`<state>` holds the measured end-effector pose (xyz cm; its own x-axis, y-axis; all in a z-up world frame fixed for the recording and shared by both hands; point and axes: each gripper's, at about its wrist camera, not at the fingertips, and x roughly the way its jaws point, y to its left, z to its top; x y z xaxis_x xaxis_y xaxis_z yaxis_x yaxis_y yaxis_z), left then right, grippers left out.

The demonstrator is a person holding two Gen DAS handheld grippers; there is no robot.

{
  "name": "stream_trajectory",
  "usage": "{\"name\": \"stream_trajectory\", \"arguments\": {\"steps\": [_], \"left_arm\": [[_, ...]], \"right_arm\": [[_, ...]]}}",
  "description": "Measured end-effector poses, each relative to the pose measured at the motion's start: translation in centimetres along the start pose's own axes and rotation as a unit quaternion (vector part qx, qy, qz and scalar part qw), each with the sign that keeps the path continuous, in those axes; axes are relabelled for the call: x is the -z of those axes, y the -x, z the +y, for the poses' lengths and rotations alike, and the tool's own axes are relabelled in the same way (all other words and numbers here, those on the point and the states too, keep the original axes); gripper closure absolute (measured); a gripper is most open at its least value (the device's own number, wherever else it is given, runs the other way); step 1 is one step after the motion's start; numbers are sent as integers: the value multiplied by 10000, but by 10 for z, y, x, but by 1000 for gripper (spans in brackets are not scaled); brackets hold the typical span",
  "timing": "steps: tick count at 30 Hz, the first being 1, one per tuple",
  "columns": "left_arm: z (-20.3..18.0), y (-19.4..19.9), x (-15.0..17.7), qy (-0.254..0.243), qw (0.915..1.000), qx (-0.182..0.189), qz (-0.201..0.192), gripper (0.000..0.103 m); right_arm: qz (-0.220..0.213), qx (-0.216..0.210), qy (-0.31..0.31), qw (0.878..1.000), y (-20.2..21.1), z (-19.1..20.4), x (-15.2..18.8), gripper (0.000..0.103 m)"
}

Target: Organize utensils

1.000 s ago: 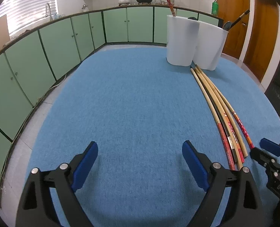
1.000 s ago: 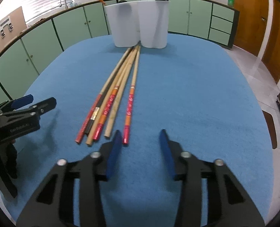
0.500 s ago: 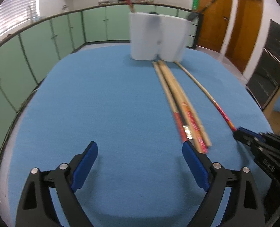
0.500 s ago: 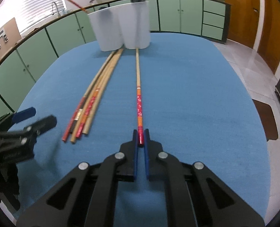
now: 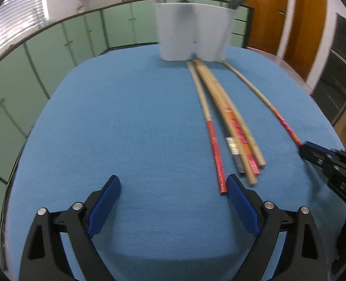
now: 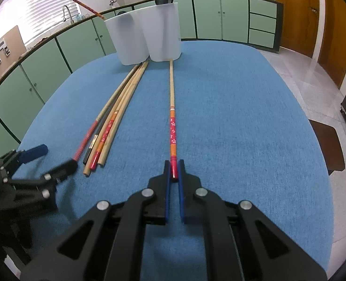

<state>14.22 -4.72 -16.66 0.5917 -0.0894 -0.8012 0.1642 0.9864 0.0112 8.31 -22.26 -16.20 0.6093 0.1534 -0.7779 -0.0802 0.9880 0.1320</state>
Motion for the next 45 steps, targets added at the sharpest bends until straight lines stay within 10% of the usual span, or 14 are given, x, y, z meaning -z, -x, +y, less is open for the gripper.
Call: {"name": "stream_trajectory", "arguments": {"steps": [12,20,31,45], "left_arm": [[21,2,0,257,9996,-5,-86,23],[17,1,-3,195,9997,92,-105,36],[-4,1,-4,-54,9992,358,-140,95],[6,74,-34,-144,9950,440,-885,97]], "right_arm": [[-23,-74,279,9996,11,1,8,71],[-20,-11,231,9997,8,-2,7,79],[-12,-23,170,9999,7,-4,6,98],[-430,-111,327,9985,45,0,-18,98]]}}
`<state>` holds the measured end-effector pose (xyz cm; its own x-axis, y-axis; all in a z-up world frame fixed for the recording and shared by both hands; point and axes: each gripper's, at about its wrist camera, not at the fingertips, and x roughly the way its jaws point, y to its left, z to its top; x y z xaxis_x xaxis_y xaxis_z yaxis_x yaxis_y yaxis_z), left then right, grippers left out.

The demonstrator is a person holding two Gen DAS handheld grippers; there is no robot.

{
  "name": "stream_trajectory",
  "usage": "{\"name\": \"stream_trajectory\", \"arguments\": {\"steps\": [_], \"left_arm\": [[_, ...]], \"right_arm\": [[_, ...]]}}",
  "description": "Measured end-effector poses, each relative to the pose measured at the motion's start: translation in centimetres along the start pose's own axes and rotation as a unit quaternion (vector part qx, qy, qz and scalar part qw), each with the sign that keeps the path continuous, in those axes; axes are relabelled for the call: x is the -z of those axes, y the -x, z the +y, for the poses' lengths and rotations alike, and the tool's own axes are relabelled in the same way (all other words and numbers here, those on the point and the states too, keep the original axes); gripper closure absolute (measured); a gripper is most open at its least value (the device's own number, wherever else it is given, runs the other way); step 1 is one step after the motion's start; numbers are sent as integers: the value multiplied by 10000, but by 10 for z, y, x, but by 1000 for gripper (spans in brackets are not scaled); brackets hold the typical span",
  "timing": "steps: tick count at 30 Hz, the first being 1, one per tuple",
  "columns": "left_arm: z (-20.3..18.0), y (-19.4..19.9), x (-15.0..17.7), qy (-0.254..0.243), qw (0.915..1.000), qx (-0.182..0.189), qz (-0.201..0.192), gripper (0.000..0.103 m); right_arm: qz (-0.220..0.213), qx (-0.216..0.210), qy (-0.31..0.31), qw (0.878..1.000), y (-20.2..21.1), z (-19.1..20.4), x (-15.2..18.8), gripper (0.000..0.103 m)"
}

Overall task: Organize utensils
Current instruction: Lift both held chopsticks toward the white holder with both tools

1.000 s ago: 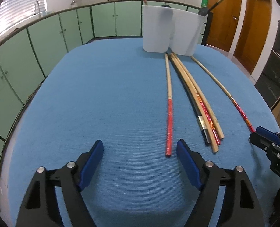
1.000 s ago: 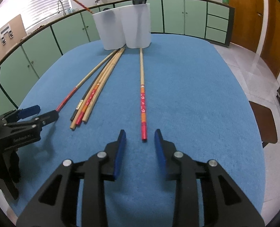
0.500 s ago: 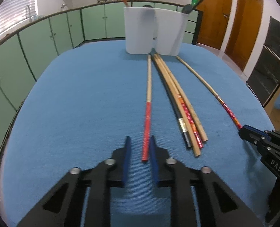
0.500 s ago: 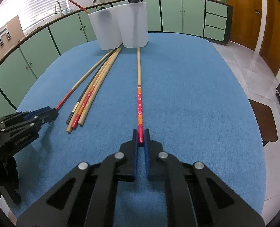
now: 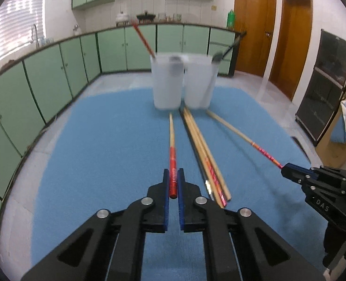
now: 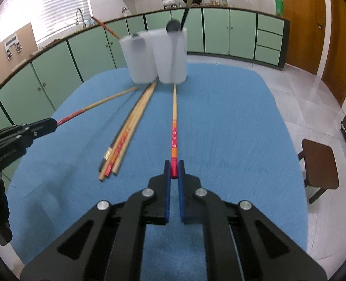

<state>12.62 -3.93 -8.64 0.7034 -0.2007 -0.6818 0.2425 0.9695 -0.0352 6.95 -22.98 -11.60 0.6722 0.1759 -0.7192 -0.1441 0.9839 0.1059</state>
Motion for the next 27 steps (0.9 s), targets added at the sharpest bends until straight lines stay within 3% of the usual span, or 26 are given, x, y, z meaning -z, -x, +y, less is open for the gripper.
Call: {"name": "stream_trajectory", "arguments": {"steps": [7,13,17,20,24,27], "left_arm": [[9,40,-39,58,9975,7,-708,97],[11,56,-66,-33,9953,101,-963,97],[15,42,-52,-93,9976,137,-675,94],[16,20,-25,-61,9996,178,-219,76],[19,-10,14,-11,9993,227,310,65],[21,-29,38,23,9979,107,639,63]], "right_arm": [[-519,-152,-36,9985,40,-9,-40,98],[-1056,-191,166,9941,77,-8,-81,98],[-1008,-41,262,9945,81,-10,-83,98],[-647,27,253,9976,69,-8,-54,98],[55,104,125,9999,37,-4,0,98],[399,225,112,9989,11,1,27,98]]}}
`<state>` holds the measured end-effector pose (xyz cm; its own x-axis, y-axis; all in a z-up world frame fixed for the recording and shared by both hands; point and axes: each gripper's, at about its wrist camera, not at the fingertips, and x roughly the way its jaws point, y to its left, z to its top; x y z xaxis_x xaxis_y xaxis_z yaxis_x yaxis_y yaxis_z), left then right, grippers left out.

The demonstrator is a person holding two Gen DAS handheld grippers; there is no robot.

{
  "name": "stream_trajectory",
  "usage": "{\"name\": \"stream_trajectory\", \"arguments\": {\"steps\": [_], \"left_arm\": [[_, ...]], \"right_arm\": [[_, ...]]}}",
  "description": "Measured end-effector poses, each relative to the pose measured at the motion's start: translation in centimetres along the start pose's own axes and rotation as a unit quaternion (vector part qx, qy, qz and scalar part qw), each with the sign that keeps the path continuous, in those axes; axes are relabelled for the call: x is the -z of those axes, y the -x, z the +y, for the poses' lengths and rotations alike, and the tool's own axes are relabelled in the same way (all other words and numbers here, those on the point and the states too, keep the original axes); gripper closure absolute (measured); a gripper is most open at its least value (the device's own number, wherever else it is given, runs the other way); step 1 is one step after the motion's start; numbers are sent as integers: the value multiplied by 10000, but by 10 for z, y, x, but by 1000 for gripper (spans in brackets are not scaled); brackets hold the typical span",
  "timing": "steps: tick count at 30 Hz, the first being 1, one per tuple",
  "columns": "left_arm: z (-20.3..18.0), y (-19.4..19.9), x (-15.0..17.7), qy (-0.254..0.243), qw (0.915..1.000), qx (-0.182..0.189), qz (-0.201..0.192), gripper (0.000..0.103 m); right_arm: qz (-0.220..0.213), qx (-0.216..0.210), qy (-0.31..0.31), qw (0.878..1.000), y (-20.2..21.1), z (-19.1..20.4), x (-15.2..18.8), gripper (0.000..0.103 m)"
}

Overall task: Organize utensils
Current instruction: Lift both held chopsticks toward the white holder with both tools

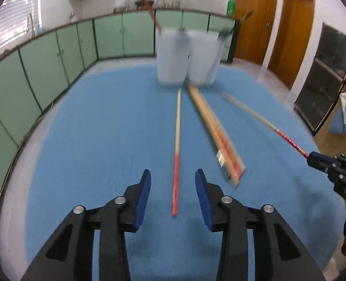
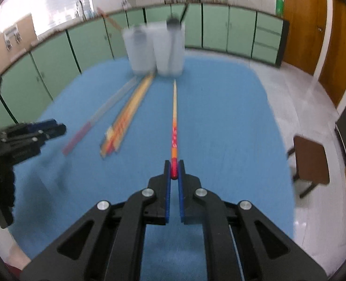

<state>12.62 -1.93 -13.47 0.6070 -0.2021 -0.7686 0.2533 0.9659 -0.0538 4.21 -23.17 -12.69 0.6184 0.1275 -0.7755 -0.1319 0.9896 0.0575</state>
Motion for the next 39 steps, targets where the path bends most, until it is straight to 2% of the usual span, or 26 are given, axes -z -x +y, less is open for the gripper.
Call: {"name": "stream_trajectory", "arguments": {"steps": [4,8,9,11,15,17,19,22,26,34,39], "left_arm": [[1,-19,19,58,9997,-35,248,62],[-4,-22,20,-23,9998,-131,142,65],[-5,-23,21,-12,9998,-143,110,79],[-6,-26,19,-29,9999,-76,88,96],[-11,-26,19,-78,9999,-126,46,97],[-9,-26,17,-8,10000,-86,41,97],[-7,-22,16,93,10000,-22,12,97],[-9,-13,10,120,9999,10,-98,97],[-11,9,0,82,9995,40,-304,97],[-13,73,-43,-119,9944,92,-1043,97],[-11,82,-55,-149,9947,207,-999,97]], "right_arm": [[160,-47,-139,9998,-26,2,14,98],[38,-33,-170,9998,-30,4,13,98],[46,-41,-198,9998,-31,4,12,98],[42,-76,-234,9997,-33,3,12,98],[26,-99,-268,9996,-32,1,12,96],[8,-136,-279,9995,-32,0,13,89],[1,-159,-295,9994,-33,0,12,88],[8,-166,-306,9994,-35,-1,8,98],[-83,-223,-342,9991,-27,-4,3,98],[-917,-284,-156,9953,32,-6,-39,98],[-1243,-292,-74,9918,53,-7,-59,98]]}}
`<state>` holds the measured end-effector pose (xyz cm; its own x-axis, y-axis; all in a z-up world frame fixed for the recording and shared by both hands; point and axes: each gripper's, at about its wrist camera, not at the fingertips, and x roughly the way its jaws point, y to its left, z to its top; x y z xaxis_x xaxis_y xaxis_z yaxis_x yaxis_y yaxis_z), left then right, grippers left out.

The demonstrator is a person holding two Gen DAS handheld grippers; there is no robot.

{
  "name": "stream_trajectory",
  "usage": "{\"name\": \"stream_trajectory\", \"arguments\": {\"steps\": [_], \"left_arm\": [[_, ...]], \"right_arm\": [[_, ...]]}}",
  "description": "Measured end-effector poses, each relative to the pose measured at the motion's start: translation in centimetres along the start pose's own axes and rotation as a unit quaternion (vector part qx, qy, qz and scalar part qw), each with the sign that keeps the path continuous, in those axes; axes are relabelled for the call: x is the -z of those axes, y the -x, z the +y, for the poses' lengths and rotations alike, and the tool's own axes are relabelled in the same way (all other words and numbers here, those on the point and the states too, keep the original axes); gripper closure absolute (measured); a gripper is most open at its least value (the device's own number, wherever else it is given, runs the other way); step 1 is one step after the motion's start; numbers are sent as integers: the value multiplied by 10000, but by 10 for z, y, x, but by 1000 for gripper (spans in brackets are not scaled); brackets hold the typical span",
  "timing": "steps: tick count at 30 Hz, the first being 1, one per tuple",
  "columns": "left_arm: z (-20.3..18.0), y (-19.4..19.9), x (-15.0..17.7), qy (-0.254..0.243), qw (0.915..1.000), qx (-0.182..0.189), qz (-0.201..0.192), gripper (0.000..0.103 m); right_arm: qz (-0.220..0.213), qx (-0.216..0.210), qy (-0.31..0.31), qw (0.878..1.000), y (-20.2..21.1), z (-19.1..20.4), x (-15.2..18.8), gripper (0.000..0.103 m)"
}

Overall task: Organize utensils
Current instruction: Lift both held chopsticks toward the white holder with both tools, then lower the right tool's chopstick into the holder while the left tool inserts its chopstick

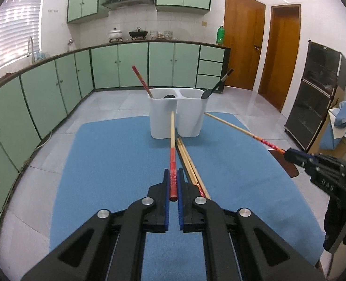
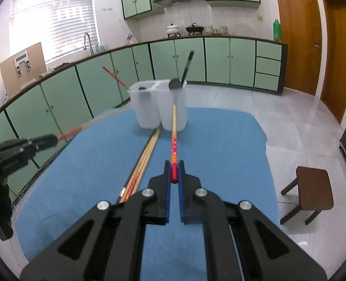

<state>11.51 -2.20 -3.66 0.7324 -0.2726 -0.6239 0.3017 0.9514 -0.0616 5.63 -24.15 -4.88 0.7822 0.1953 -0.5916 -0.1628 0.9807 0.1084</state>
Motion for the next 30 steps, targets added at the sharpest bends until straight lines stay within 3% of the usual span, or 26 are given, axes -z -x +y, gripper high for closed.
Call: {"name": "stream_trajectory", "arguments": {"steps": [7,13,23,30], "left_arm": [[16,-41,41,456,9974,49,548,97],[19,-22,30,443,9988,-77,171,97],[14,19,-5,332,9981,-75,-507,97],[5,26,-31,131,9972,6,-733,97]], "right_arm": [[621,98,-175,9979,-20,1,40,98],[643,170,-55,9978,-22,4,50,98],[55,76,-56,9999,2,-1,10,98],[-313,-157,25,9994,20,-7,-42,98]]}}
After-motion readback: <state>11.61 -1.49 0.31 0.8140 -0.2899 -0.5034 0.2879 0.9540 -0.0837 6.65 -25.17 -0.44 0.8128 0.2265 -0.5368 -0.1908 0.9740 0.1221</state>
